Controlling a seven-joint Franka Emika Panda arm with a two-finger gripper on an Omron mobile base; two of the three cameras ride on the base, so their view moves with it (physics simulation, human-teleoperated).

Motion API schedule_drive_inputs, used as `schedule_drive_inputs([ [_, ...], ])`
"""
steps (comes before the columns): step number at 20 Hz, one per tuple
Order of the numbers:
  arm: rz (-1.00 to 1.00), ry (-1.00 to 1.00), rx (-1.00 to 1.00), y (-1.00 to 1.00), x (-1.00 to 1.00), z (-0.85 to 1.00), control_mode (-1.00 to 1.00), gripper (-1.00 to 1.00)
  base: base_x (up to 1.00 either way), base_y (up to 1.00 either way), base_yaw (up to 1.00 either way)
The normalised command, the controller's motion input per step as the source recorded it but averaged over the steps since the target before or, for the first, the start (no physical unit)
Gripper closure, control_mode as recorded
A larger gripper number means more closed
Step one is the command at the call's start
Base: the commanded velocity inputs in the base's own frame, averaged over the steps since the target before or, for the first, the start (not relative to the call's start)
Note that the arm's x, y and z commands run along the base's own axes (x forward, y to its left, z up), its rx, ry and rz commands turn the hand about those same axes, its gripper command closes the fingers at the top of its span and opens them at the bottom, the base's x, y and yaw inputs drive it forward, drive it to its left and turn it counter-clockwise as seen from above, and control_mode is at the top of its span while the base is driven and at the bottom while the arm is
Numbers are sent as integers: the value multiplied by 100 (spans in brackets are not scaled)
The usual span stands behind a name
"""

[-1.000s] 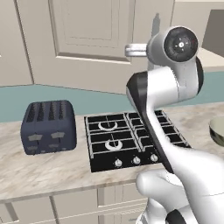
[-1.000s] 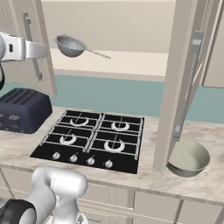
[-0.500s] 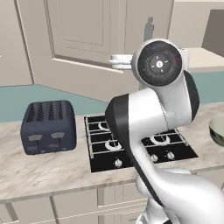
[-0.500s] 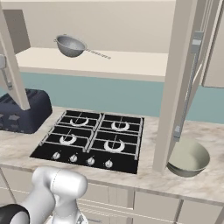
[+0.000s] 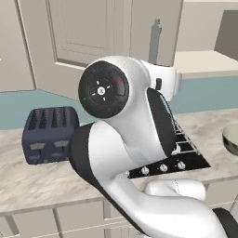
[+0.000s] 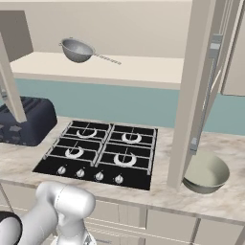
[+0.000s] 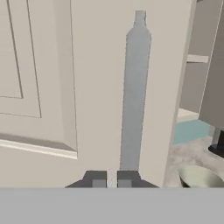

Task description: Open the cabinet and setup a tea strainer by placing it in the bowl upright.

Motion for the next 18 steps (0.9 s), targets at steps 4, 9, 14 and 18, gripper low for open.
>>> schedule_drive_inputs([
  [4, -7, 0, 0, 9, -4, 0, -100, -100, 0, 0, 0],
  [9, -2, -1, 13, -35, -40, 0, -100, -100, 0, 0, 0],
  [14, -1, 0, 46, -87, -26, 0, -100, -100, 0, 0, 0],
  [18, 5, 0, 56, -94, -12, 0, -100, -100, 0, 0, 0],
])
